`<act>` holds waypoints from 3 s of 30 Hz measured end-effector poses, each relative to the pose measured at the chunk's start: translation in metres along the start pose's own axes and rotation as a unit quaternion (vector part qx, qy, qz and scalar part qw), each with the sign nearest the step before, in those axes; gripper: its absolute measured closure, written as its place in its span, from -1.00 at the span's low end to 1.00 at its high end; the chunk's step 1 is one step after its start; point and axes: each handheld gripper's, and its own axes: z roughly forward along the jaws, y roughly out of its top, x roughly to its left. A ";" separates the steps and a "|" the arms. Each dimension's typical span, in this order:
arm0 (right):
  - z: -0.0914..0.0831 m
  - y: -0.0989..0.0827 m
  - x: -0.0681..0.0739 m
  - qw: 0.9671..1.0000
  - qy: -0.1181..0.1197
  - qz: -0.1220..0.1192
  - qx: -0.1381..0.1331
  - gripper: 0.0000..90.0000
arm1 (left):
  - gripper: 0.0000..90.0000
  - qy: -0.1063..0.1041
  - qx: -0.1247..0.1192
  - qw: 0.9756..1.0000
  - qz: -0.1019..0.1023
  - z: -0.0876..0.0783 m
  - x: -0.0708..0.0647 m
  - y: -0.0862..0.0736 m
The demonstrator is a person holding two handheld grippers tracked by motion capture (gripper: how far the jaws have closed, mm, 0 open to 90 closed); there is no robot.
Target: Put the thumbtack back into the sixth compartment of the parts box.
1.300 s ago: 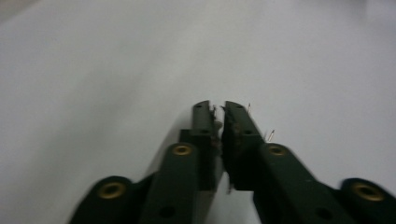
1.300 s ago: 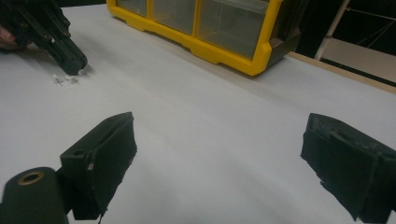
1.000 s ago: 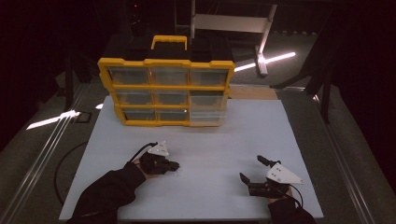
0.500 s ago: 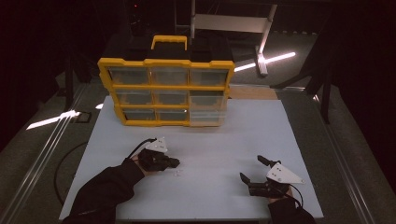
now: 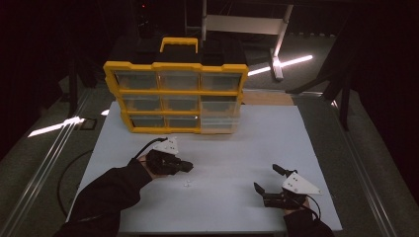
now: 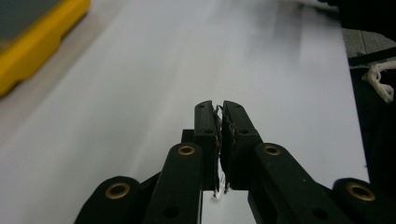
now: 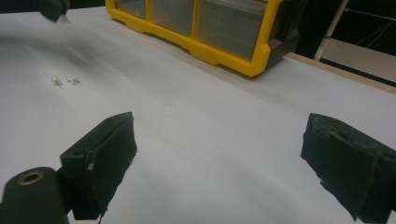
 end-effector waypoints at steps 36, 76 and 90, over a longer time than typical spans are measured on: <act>-0.001 0.000 -0.002 1.000 0.000 0.000 -0.007 -0.78 | 0.91 -0.009 -0.095 0.995 0.042 -0.040 0.027 0.123; -0.001 -0.001 -0.003 1.000 0.003 0.004 -0.007 -0.78 | 0.91 0.069 -0.104 0.991 -0.041 -0.011 0.070 0.140; -0.001 -0.002 -0.004 1.000 0.005 0.006 -0.004 -0.78 | 0.30 0.079 -0.092 0.990 -0.073 -0.002 0.074 0.132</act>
